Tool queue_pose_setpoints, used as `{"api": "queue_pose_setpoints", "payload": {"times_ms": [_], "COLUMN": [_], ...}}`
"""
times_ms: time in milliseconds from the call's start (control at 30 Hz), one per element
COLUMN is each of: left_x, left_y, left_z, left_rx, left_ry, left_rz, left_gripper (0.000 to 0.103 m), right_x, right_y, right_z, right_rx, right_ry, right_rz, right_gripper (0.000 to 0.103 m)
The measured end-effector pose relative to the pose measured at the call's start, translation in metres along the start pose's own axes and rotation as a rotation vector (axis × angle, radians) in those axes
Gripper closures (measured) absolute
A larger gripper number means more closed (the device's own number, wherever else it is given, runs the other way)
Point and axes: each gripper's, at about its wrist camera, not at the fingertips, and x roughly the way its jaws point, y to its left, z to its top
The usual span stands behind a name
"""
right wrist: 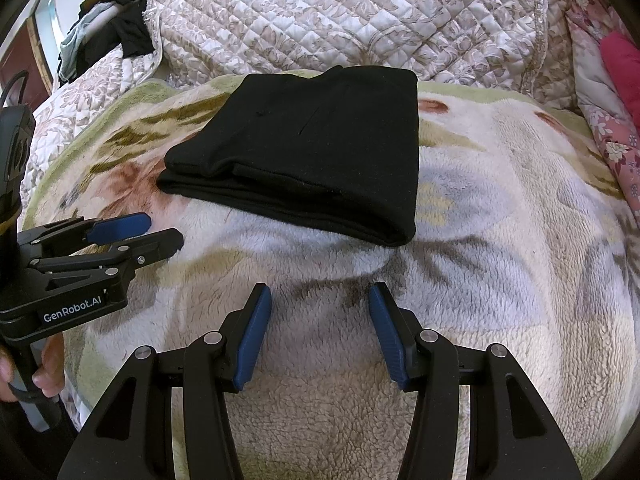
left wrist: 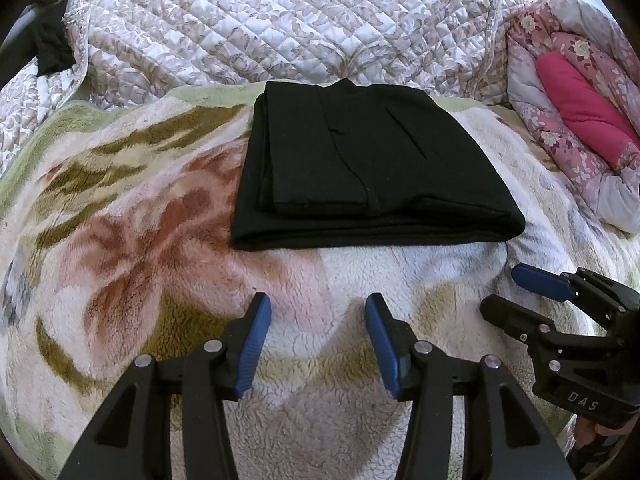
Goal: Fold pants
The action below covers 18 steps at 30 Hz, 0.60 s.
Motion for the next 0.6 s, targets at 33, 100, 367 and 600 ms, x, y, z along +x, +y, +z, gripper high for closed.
{"api": "queue_pose_setpoints", "payload": {"times_ms": [33,100,367,600], "left_x": [0.0001,0.0,0.0004,0.0005], "left_y": [-0.0003,-0.0007,0.0005,0.0007], "left_z": [0.0,-0.0008,0.0001,-0.0003], "left_rx": [0.001,0.004,0.003,0.006], "left_ry": [0.001,0.002,0.008,0.008], "left_rz": [0.001,0.005,0.003,0.004], "left_gripper": [0.051,0.051,0.05,0.05], "right_x": [0.0,0.0,0.0001,0.0], "right_y": [-0.0002,-0.0001,0.0,0.0006], "right_z": [0.0009,0.0008,0.0005,0.0016], "right_rx": [0.001,0.001,0.0,0.0], "right_ry": [0.0,0.001,0.002,0.003], "right_rz": [0.0,0.0,0.0,0.0], "right_gripper": [0.051,0.051,0.051,0.051]}}
